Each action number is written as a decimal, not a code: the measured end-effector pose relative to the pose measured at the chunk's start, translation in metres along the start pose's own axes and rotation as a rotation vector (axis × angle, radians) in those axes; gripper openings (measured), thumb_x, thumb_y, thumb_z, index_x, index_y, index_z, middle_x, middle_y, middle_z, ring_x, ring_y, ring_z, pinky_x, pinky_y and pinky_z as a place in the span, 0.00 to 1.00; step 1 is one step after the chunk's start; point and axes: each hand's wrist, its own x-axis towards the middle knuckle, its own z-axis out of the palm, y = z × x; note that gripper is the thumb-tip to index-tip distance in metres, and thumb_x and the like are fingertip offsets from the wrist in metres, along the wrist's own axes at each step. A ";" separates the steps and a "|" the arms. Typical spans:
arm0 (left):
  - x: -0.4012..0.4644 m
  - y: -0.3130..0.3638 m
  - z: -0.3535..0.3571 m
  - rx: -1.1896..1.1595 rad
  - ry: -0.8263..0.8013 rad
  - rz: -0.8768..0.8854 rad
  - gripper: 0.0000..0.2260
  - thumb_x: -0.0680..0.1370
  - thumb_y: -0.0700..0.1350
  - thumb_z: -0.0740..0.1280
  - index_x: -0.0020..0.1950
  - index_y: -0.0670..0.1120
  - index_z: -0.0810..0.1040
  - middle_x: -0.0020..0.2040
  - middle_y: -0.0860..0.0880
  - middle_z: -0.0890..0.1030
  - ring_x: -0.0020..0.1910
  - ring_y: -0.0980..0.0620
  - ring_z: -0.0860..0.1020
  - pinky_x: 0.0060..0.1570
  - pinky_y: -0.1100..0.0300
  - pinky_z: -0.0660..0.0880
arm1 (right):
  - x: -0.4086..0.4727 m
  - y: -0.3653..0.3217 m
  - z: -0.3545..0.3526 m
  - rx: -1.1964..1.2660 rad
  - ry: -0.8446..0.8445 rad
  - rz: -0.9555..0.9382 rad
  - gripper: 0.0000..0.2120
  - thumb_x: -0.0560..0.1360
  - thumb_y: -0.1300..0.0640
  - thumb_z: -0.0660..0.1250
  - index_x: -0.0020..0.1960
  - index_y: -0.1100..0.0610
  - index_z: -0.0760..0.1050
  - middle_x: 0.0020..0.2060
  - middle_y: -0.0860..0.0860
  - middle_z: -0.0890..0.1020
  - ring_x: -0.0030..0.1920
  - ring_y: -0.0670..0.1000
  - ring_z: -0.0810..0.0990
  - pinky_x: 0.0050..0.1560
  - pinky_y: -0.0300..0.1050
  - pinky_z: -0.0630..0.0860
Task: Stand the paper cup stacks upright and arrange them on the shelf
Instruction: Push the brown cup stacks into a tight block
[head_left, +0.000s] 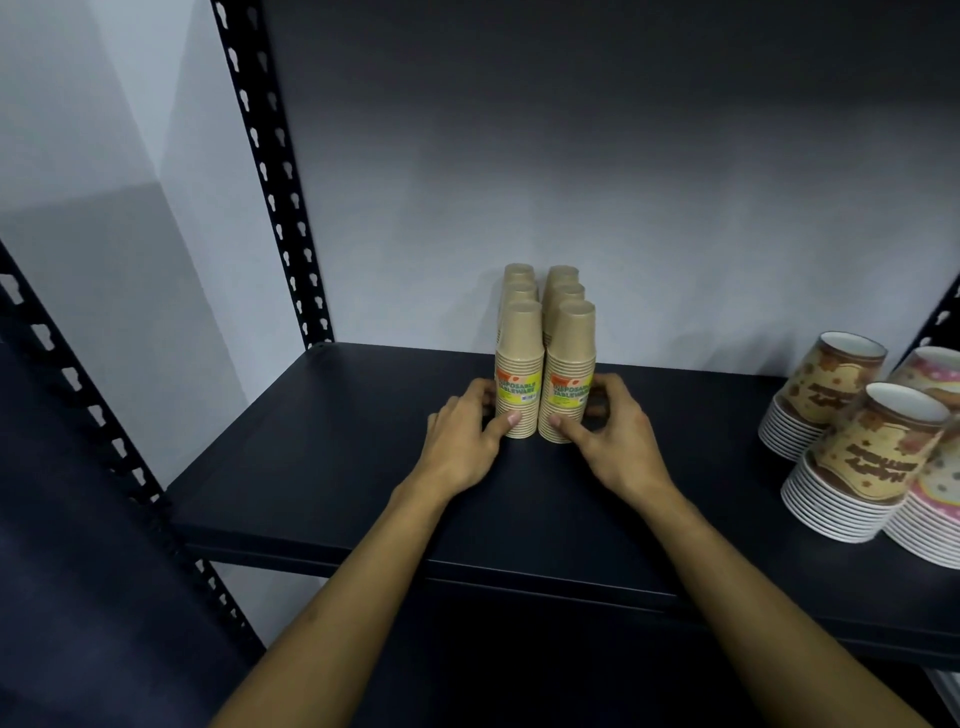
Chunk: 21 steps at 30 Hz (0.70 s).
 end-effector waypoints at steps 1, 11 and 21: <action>0.000 0.000 0.000 -0.011 -0.002 -0.001 0.19 0.80 0.54 0.67 0.68 0.50 0.72 0.61 0.53 0.82 0.61 0.53 0.79 0.65 0.43 0.73 | 0.000 0.000 0.000 0.001 0.000 0.002 0.26 0.72 0.53 0.77 0.65 0.53 0.71 0.57 0.46 0.81 0.55 0.44 0.80 0.49 0.31 0.73; 0.000 0.000 -0.001 -0.023 -0.003 -0.004 0.20 0.79 0.55 0.68 0.69 0.50 0.73 0.61 0.54 0.82 0.60 0.54 0.79 0.64 0.45 0.74 | 0.000 -0.001 0.000 0.001 -0.010 0.011 0.25 0.72 0.53 0.77 0.65 0.53 0.70 0.55 0.44 0.80 0.52 0.40 0.79 0.45 0.29 0.72; -0.004 0.002 -0.001 -0.018 -0.006 -0.001 0.20 0.80 0.55 0.66 0.70 0.52 0.71 0.63 0.55 0.81 0.62 0.55 0.78 0.66 0.44 0.72 | -0.002 -0.002 0.000 0.010 -0.021 0.015 0.26 0.72 0.53 0.76 0.67 0.53 0.70 0.55 0.43 0.79 0.53 0.41 0.78 0.49 0.32 0.73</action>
